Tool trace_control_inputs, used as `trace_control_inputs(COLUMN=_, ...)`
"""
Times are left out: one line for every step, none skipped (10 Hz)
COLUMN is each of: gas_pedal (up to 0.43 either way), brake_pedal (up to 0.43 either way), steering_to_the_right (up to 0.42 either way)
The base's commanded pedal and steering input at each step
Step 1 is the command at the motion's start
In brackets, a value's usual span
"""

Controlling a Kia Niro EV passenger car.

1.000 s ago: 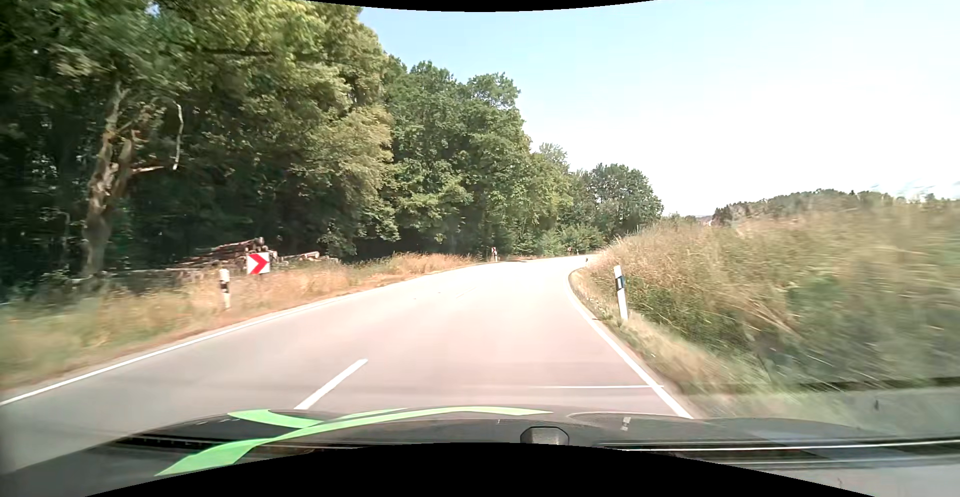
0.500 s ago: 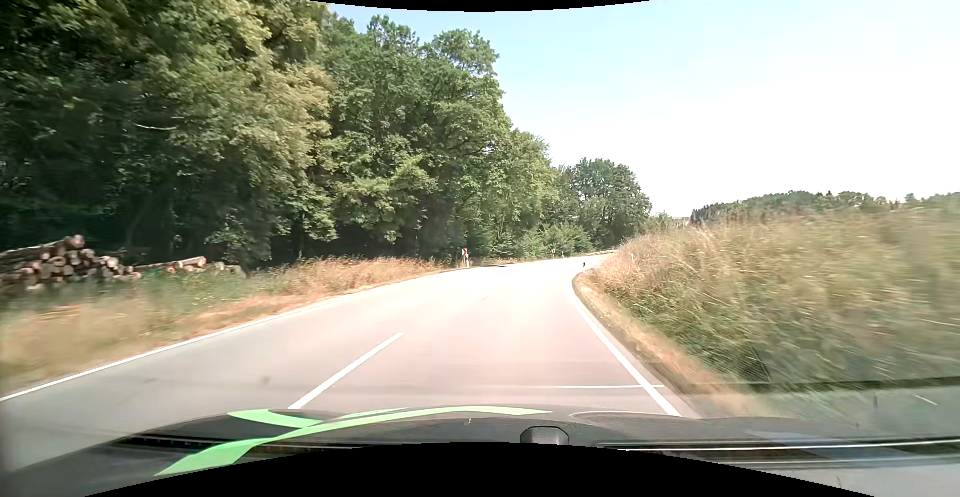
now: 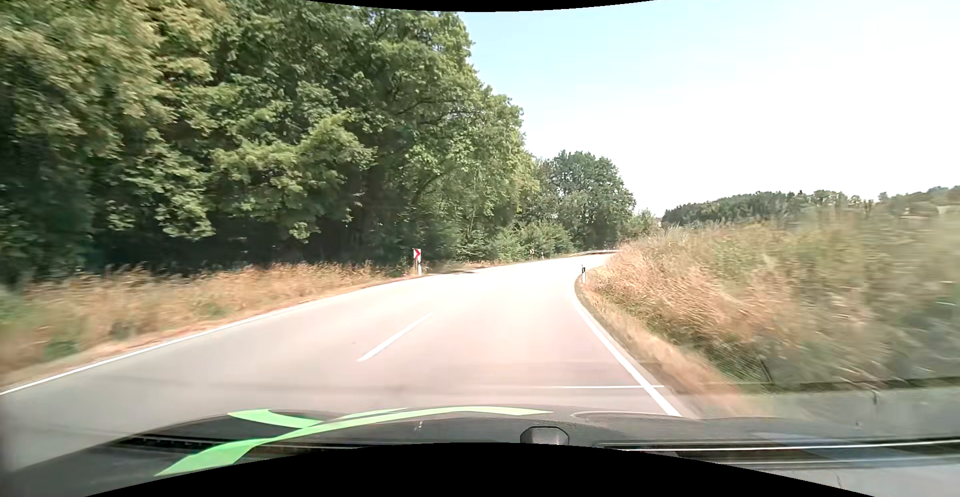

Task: Follow the waypoints while adhering to traffic rules and regulations

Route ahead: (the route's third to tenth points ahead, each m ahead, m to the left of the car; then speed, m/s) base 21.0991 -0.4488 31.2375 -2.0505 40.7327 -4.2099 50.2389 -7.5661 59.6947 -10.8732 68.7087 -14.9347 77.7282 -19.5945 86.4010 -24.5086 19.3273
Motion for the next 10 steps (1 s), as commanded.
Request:
trace_control_inputs(gas_pedal=0.189, brake_pedal=0.0, steering_to_the_right=0.033)
trace_control_inputs(gas_pedal=0.189, brake_pedal=0.0, steering_to_the_right=0.033)
trace_control_inputs(gas_pedal=0.189, brake_pedal=0.0, steering_to_the_right=0.033)
trace_control_inputs(gas_pedal=0.189, brake_pedal=0.0, steering_to_the_right=0.033)
trace_control_inputs(gas_pedal=0.189, brake_pedal=0.0, steering_to_the_right=0.033)
trace_control_inputs(gas_pedal=0.177, brake_pedal=0.0, steering_to_the_right=0.033)
trace_control_inputs(gas_pedal=0.15, brake_pedal=0.0, steering_to_the_right=0.034)
trace_control_inputs(gas_pedal=0.15, brake_pedal=0.0, steering_to_the_right=0.034)
trace_control_inputs(gas_pedal=0.157, brake_pedal=0.0, steering_to_the_right=0.034)
trace_control_inputs(gas_pedal=0.177, brake_pedal=0.0, steering_to_the_right=0.034)
